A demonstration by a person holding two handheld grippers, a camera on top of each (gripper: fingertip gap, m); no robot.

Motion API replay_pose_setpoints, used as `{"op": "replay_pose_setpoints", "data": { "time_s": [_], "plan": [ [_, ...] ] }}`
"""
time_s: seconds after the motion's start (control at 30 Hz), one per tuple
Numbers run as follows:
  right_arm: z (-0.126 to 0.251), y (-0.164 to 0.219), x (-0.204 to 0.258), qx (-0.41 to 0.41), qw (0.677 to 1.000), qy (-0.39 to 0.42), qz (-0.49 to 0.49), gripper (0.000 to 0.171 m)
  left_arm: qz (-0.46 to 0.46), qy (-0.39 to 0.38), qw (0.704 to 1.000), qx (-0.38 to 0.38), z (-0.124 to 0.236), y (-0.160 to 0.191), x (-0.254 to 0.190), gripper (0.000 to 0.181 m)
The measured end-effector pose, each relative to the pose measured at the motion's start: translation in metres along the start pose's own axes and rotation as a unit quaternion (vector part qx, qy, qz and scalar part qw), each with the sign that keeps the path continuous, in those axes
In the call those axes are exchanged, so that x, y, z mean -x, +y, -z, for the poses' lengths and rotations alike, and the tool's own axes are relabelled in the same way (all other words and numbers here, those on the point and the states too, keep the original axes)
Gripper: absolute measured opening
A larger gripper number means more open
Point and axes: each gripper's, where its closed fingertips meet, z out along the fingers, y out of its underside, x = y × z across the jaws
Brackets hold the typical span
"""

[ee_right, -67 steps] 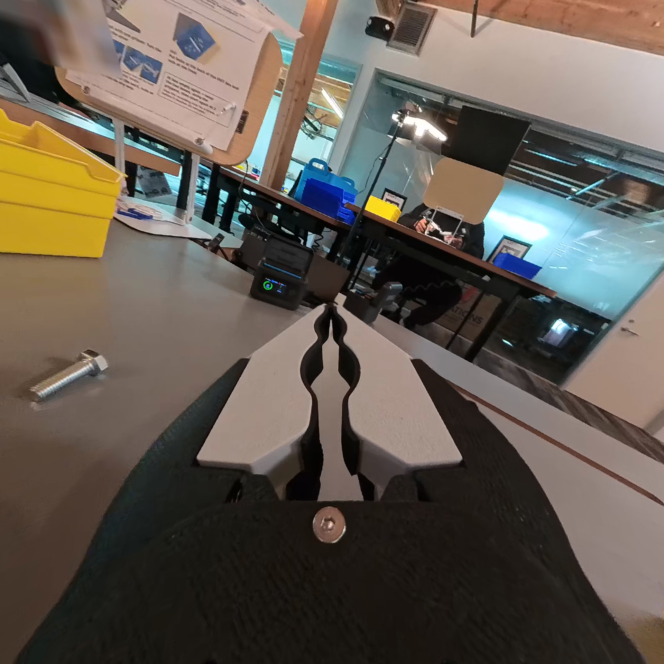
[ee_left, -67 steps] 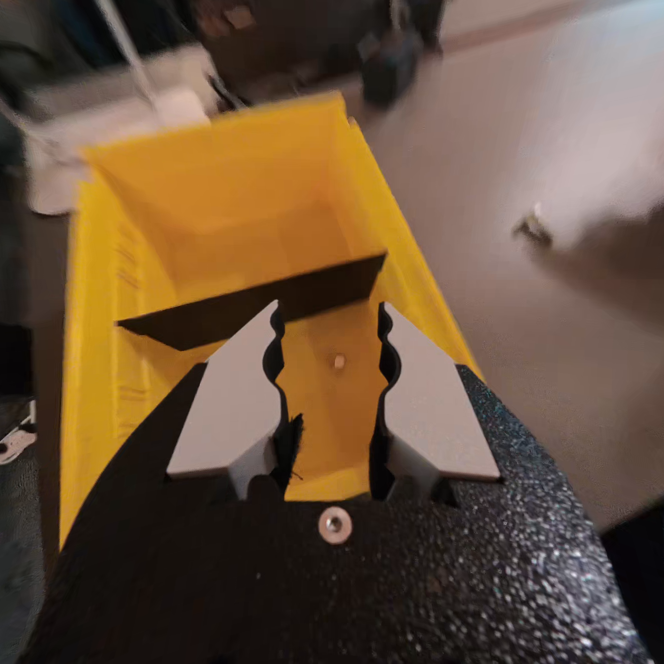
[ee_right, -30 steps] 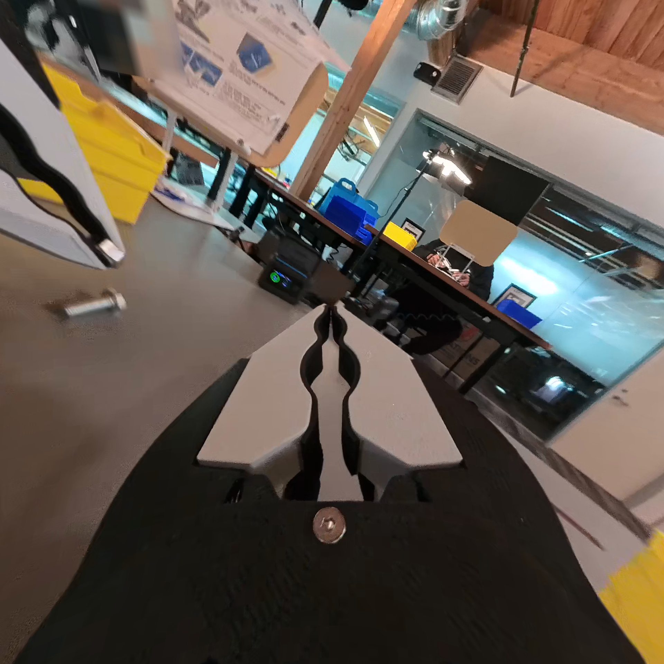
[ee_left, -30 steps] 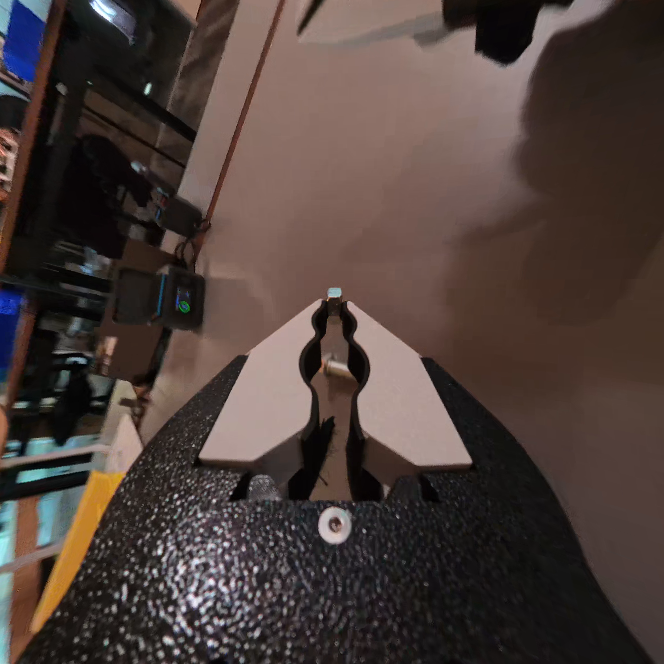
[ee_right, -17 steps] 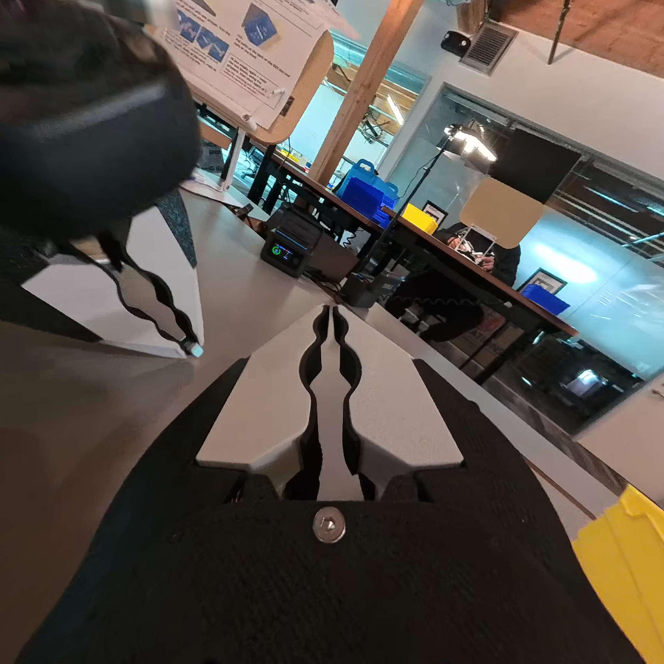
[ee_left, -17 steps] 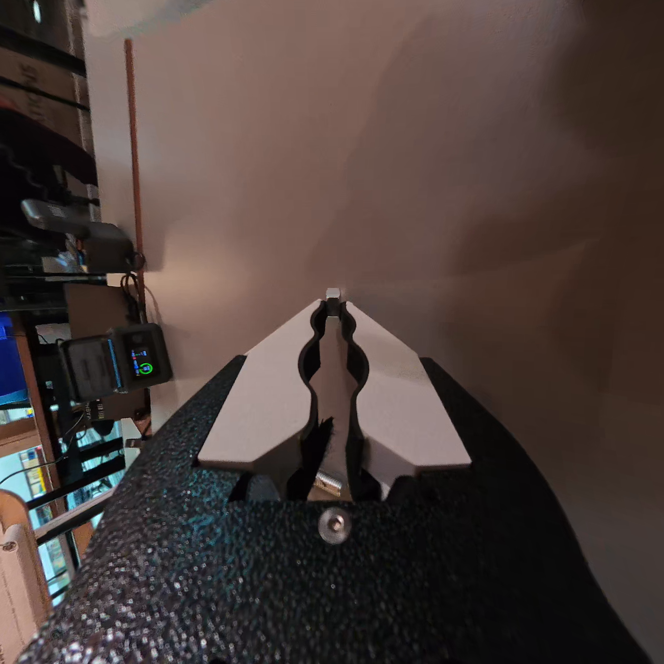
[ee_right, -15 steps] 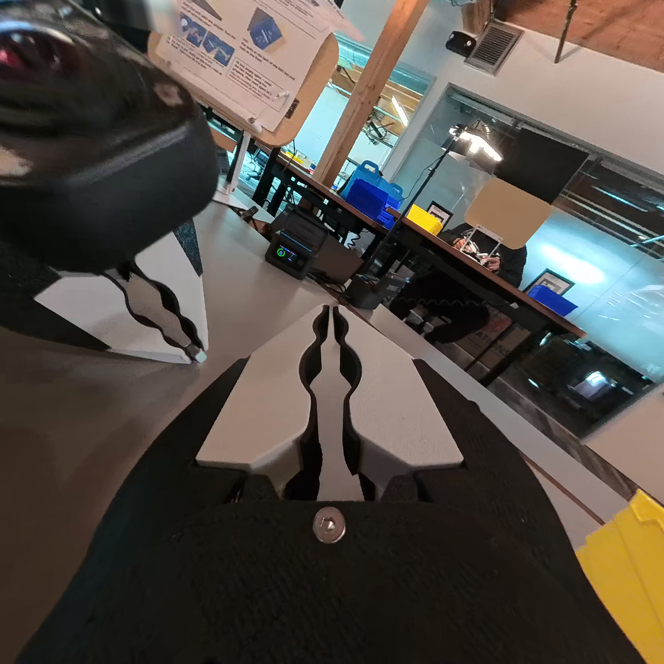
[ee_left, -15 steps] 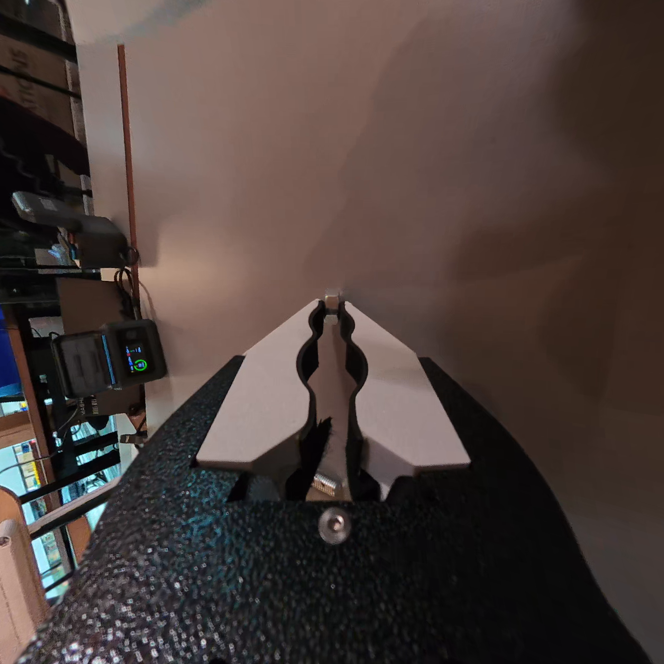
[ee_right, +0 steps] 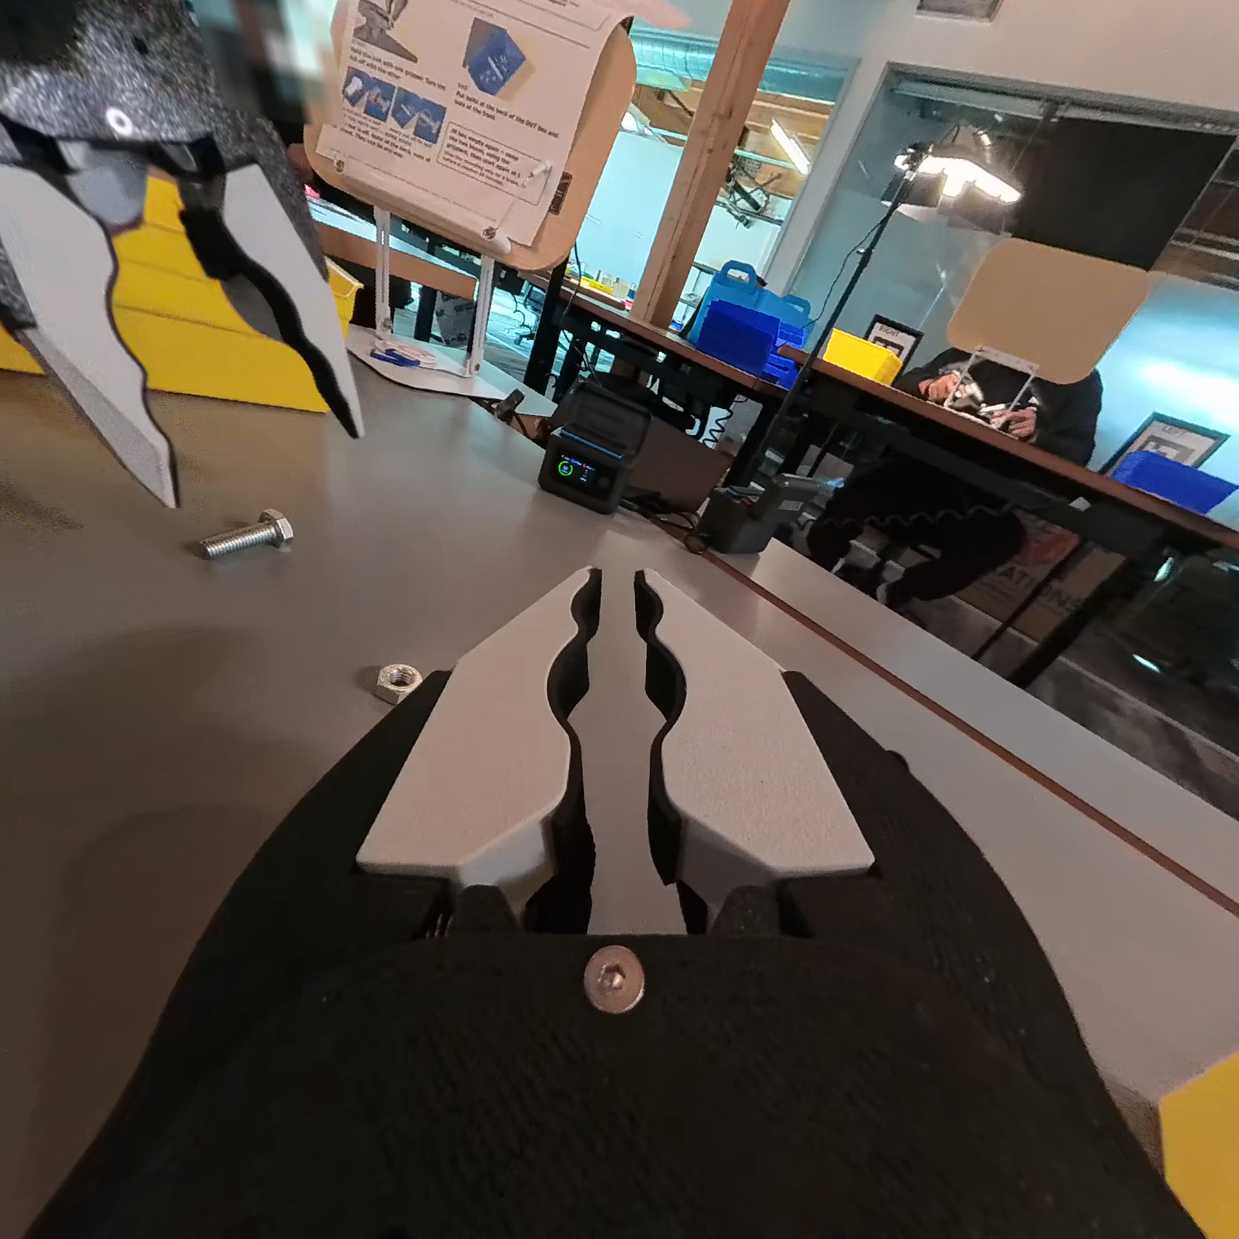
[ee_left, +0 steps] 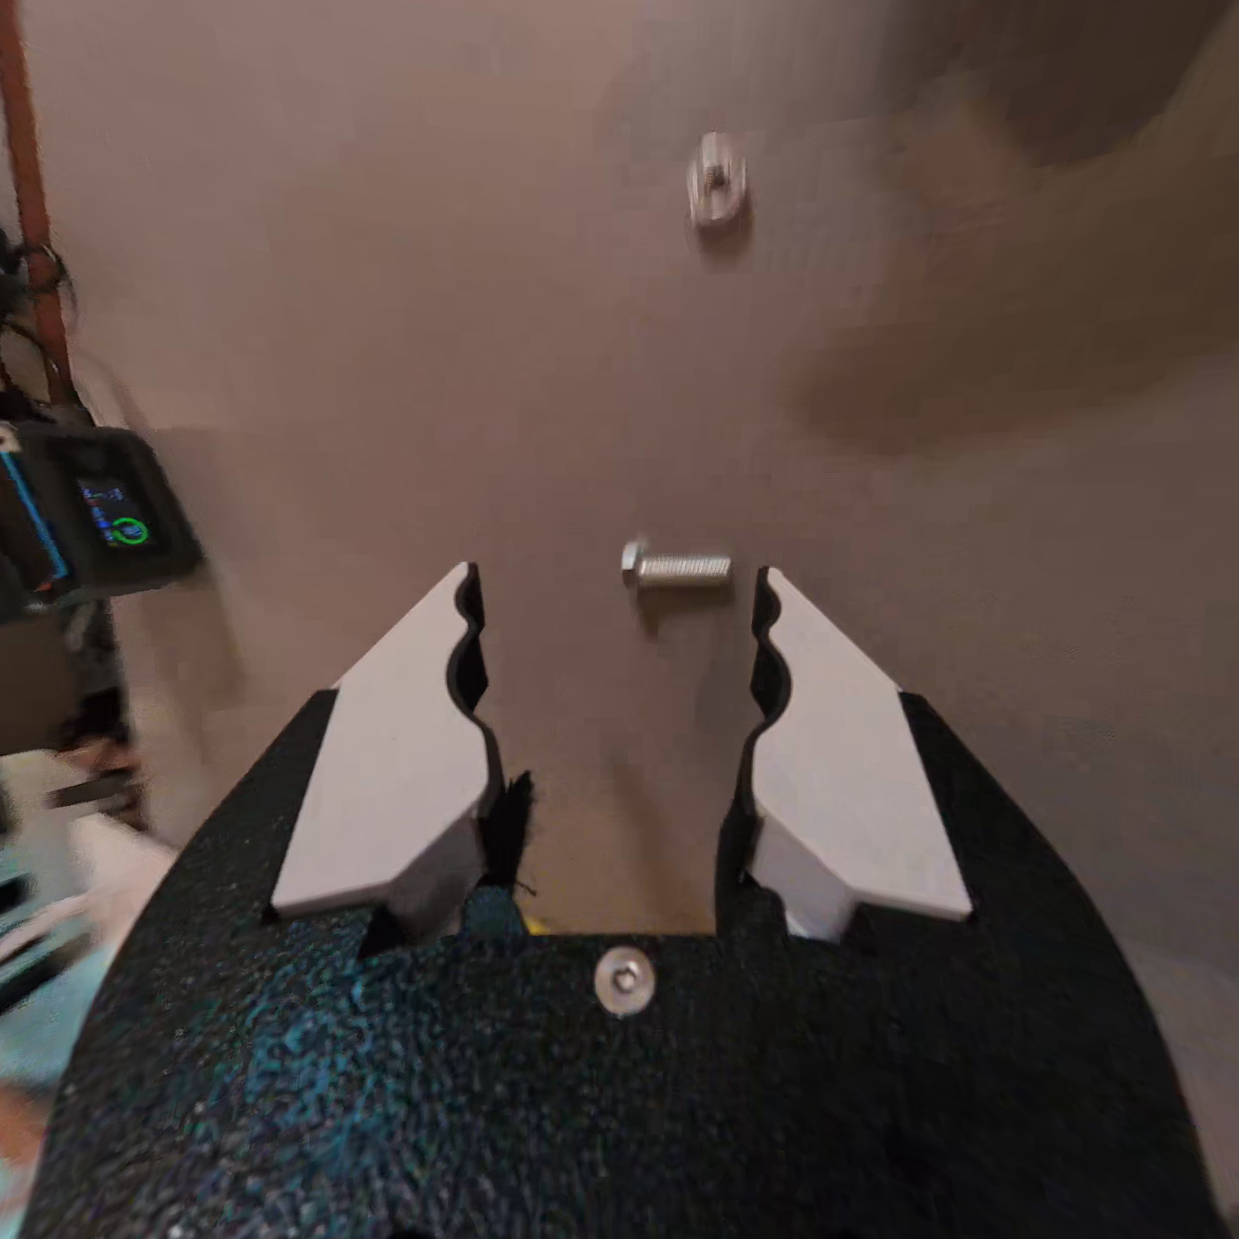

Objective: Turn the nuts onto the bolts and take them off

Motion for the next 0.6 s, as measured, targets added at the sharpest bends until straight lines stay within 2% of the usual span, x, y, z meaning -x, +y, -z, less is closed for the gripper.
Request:
{"op": "replay_pose_setpoints", "data": {
  "time_s": [0.03, 0.1, 0.17, 0.3, 0.37, 0.43, 0.5, 0.6],
  "plan": [
    [-0.001, 0.001, 0.001, 0.002, 1.0, -0.002, 0.0, 0.009, -0.047, -0.003, 0.998, 0.046, -0.003, 0.012, 0.0, 0.079],
    [-0.002, 0.002, 0.001, 0.004, 1.0, -0.002, 0.0, 0.009, -0.155, -0.011, 0.984, 0.092, -0.01, 0.021, -0.002, 0.076],
    [-0.003, 0.002, 0.001, 0.004, 1.0, -0.002, -0.001, 0.009, -0.263, -0.031, 0.96, 0.095, -0.016, 0.016, -0.002, 0.064],
    [-0.003, 0.002, 0.0, 0.004, 1.0, -0.002, -0.004, 0.009, -0.388, -0.029, 0.916, 0.095, -0.027, 0.009, -0.006, 0.045],
    [-0.002, 0.002, -0.001, 0.003, 1.0, -0.003, -0.008, 0.009, -0.416, -0.024, 0.901, 0.122, -0.031, 0.016, -0.003, 0.04],
    [-0.002, 0.002, -0.001, 0.003, 1.0, -0.006, -0.009, 0.009, -0.432, -0.03, 0.892, 0.128, -0.033, 0.019, -0.001, 0.026],
    [-0.002, 0.002, 0.001, 0.003, 1.0, -0.01, -0.009, 0.009, -0.431, -0.036, 0.893, 0.128, -0.035, 0.021, 0.0, 0.015],
    [-0.003, 0.001, 0.005, 0.001, 1.0, -0.021, -0.007, 0.01, -0.413, -0.061, 0.901, 0.116, -0.035, 0.019, 0.002, 0.015]
  ]
}}
